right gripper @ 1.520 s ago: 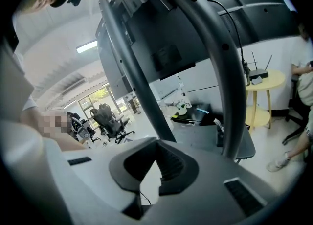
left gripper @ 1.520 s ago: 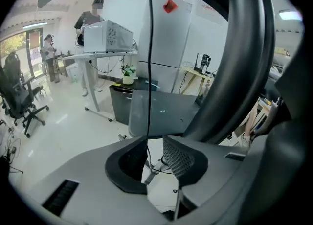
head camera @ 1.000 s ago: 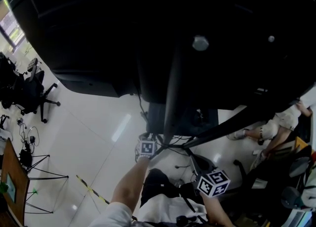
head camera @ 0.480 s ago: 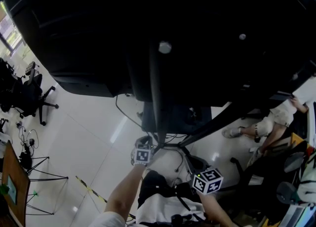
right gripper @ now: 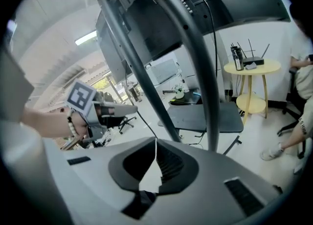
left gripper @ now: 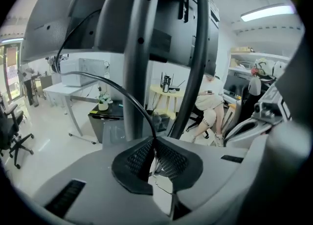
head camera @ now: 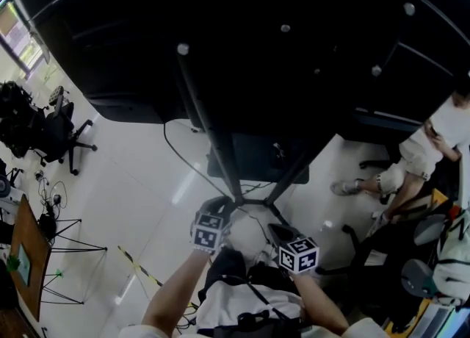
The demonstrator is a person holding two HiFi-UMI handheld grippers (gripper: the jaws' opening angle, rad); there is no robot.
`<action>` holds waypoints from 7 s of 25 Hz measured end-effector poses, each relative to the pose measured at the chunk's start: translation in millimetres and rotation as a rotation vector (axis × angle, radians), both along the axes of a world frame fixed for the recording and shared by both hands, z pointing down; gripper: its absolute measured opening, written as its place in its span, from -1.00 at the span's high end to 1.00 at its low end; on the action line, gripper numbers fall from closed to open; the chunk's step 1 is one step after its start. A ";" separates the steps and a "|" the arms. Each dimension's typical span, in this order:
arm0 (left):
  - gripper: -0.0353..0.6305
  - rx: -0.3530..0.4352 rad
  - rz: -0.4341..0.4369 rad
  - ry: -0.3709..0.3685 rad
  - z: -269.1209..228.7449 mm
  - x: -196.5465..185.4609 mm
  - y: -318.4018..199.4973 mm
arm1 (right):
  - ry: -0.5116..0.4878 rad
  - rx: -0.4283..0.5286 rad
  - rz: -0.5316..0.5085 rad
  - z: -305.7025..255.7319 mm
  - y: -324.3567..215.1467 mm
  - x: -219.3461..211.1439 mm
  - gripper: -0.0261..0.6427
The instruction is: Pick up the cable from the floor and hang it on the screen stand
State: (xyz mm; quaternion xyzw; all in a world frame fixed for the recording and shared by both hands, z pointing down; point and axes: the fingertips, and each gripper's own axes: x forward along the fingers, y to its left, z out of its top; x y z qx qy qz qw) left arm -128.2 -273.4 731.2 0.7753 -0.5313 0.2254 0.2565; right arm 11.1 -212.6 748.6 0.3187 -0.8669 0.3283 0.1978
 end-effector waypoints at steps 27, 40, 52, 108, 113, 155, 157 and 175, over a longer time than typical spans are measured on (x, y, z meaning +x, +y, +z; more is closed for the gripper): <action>0.85 0.205 0.084 0.071 -215.7 74.4 52.1 | 0.061 -0.018 -0.101 52.9 31.5 18.3 0.50; 0.84 0.357 0.114 0.105 -308.4 67.4 32.4 | 0.114 0.012 -0.112 57.1 14.9 1.7 0.27; 0.84 0.449 0.211 0.149 -377.1 76.6 40.6 | 0.192 0.022 -0.025 82.4 -18.3 17.3 0.25; 0.84 0.452 -0.260 0.572 -355.7 -56.7 42.7 | 0.138 0.537 -0.120 -288.0 -75.3 71.8 0.86; 0.84 0.455 -0.197 0.550 -356.1 -37.0 30.3 | 0.185 0.506 -0.130 -329.3 -82.4 89.5 0.87; 0.84 0.548 -0.209 0.651 -423.4 -14.4 -6.3 | -0.170 0.446 -0.045 -588.9 -153.5 82.2 0.87; 0.84 0.540 -0.206 0.652 -418.4 -13.5 -7.0 | -0.164 0.435 -0.032 -580.8 -156.0 87.2 0.87; 0.77 0.270 0.066 0.677 -336.5 74.0 17.8 | -0.021 0.407 0.065 -492.7 -152.1 95.5 0.80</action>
